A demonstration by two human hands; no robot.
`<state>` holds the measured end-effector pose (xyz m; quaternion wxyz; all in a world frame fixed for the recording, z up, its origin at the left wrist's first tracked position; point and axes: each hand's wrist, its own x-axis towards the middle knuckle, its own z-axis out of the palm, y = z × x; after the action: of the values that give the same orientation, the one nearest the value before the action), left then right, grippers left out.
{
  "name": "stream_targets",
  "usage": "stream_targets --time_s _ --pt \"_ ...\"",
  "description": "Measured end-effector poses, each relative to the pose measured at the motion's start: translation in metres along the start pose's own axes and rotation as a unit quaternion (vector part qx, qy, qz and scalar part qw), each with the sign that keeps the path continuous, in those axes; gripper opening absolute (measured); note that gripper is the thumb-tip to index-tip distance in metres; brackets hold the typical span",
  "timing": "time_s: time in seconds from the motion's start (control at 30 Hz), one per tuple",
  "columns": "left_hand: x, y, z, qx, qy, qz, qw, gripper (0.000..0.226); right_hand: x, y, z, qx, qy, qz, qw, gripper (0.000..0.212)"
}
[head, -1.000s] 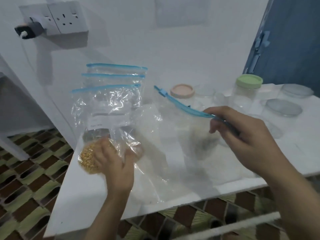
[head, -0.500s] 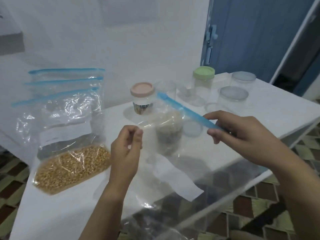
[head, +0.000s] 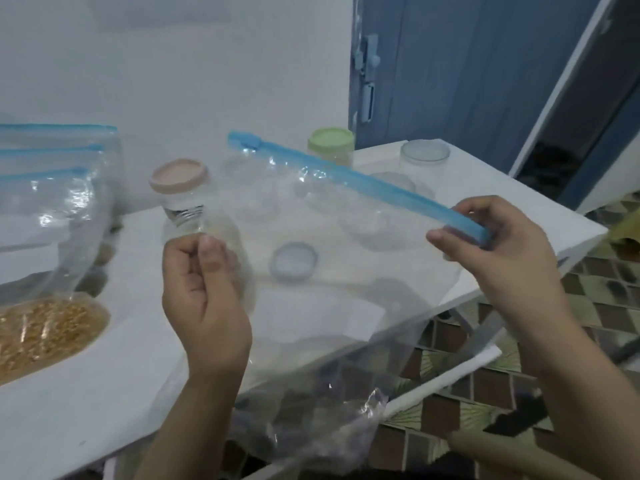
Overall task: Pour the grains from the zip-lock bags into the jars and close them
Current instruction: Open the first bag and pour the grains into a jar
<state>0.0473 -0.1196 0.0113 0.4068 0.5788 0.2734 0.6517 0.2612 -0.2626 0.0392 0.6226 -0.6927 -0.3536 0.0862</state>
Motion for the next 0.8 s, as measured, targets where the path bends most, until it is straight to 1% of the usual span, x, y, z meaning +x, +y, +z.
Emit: stream_targets --time_s 0.07,0.17,0.37,0.47,0.53,0.6,0.7,0.8 --pt "-0.013 0.002 0.040 -0.028 0.005 -0.016 0.999 0.023 0.014 0.013 -0.019 0.034 0.042 0.009 0.998 0.024" --pt "-0.032 -0.001 0.092 -0.045 0.002 -0.043 0.998 0.023 0.033 0.027 -0.045 0.081 0.080 0.018 0.993 0.021" --pt "-0.056 -0.004 0.180 -0.052 -0.046 -0.082 0.994 0.023 0.085 0.051 -0.095 0.040 0.152 0.033 0.987 0.023" --pt "-0.062 -0.011 0.218 -0.033 -0.090 -0.079 0.992 0.020 0.115 0.065 -0.117 0.007 0.165 0.010 0.986 0.032" --pt "-0.066 -0.021 0.241 -0.024 -0.128 -0.090 0.987 0.020 0.138 0.081 -0.130 -0.012 0.176 0.011 0.984 0.039" --pt "-0.071 -0.036 0.261 -0.015 -0.169 -0.097 0.981 0.019 0.163 0.098 -0.140 -0.011 0.188 0.018 0.982 0.037" --pt "-0.076 -0.061 0.293 -0.002 -0.217 -0.116 0.969 0.014 0.201 0.127 -0.152 -0.026 0.185 0.028 0.982 0.025" --pt "-0.073 -0.086 0.324 0.023 -0.223 -0.157 0.962 0.015 0.247 0.158 -0.158 -0.048 0.165 0.057 0.983 0.021"
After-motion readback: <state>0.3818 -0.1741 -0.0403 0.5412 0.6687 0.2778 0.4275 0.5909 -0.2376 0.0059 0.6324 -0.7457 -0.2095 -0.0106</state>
